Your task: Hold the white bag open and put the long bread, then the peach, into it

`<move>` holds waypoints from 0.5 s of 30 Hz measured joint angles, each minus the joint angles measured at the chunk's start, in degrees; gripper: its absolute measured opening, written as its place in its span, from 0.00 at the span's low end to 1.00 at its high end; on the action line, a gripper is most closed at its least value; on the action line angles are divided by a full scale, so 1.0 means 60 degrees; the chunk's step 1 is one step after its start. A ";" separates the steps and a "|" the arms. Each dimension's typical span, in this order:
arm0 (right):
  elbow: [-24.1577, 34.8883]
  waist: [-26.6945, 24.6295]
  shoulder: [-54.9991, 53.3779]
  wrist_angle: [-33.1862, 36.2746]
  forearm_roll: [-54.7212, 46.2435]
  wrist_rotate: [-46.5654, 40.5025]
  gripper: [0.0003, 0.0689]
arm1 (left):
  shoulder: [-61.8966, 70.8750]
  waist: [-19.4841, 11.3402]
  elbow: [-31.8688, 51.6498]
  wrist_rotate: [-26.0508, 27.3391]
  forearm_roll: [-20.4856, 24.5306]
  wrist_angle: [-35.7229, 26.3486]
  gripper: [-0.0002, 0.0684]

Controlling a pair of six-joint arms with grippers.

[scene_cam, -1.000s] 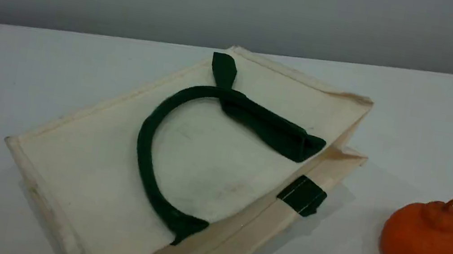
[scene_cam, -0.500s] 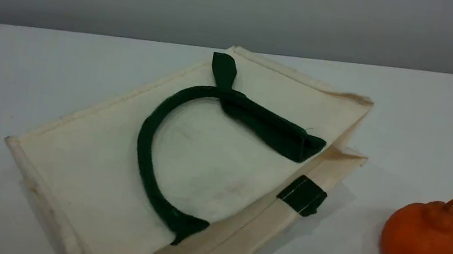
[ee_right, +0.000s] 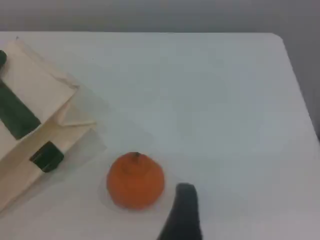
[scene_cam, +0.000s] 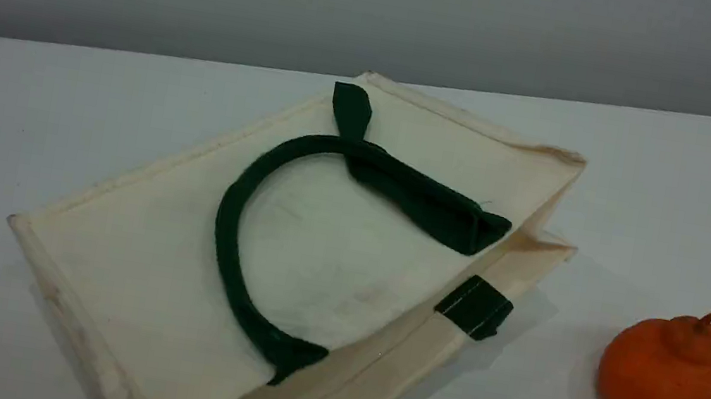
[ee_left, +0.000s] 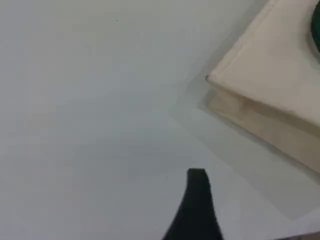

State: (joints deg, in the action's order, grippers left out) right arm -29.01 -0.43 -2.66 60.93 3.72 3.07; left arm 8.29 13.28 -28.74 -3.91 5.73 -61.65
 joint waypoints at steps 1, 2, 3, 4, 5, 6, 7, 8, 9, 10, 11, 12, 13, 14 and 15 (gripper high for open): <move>0.0000 0.0000 0.0000 0.0000 0.0000 0.0000 0.85 | 0.0000 0.0000 0.0000 0.0000 -0.0042 0.0000 0.80; 0.0000 0.0000 0.0000 0.0000 0.0000 0.0000 0.85 | 0.0000 0.0000 0.0000 0.0000 -0.0063 -0.0004 0.80; 0.0000 0.0000 0.0000 0.0000 0.0000 0.0000 0.85 | 0.0000 0.0000 0.0000 0.0000 -0.0063 -0.0004 0.80; 0.0000 0.0000 0.0000 0.0000 0.0000 0.0000 0.85 | 0.0000 0.0000 0.0000 0.0000 -0.0063 -0.0004 0.80; 0.0000 0.0000 0.0000 0.0000 0.0000 0.0000 0.85 | 0.0000 0.0000 0.0000 0.0000 -0.0063 -0.0012 0.80; 0.0000 0.0000 0.0000 0.0000 0.0000 0.0000 0.85 | 0.0000 0.0000 0.0000 0.0000 -0.0063 -0.0024 0.80; 0.0000 0.0000 0.0000 0.0000 0.0000 0.0000 0.85 | 0.0000 0.0000 0.0000 0.0000 -0.0063 -0.0024 0.80; 0.0000 0.0000 0.0000 0.0000 0.0000 0.0000 0.85 | 0.0000 0.0000 0.0000 0.0019 -0.0063 -0.0024 0.80; 0.0000 0.0000 0.0000 0.0000 0.0000 0.0000 0.85 | 0.0000 0.0000 0.0000 0.0019 -0.0063 -0.0027 0.80; 0.0000 -0.0010 0.0000 0.0000 0.0000 0.0000 0.85 | 0.0000 0.0000 0.0000 0.0019 -0.0063 -0.0027 0.80; 0.0000 -0.0010 0.0000 0.0000 0.0000 0.0000 0.85 | 0.0000 0.0000 0.0000 0.0019 -0.0063 -0.0027 0.80; 0.0000 -0.0010 0.0000 0.0000 0.0000 0.0000 0.85 | 0.0000 0.0000 0.0000 0.0019 -0.0063 -0.0027 0.80; 0.0000 -0.0010 0.0000 0.0000 0.0000 0.0000 0.85 | 0.0000 0.0000 0.0000 0.0019 -0.0063 -0.0027 0.80; 0.0000 -0.0010 0.0000 0.0000 0.0000 0.0000 0.85 | 0.0000 0.0000 0.0000 0.0019 -0.0063 -0.0027 0.80; 0.0000 -0.0010 0.0000 0.0000 0.0000 0.0000 0.85 | 0.0000 0.0000 0.0000 0.0019 -0.0063 -0.0027 0.80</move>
State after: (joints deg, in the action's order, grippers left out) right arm -29.01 -0.49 -2.66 60.93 3.72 3.07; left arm 8.29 13.28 -28.74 -3.79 5.35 -61.82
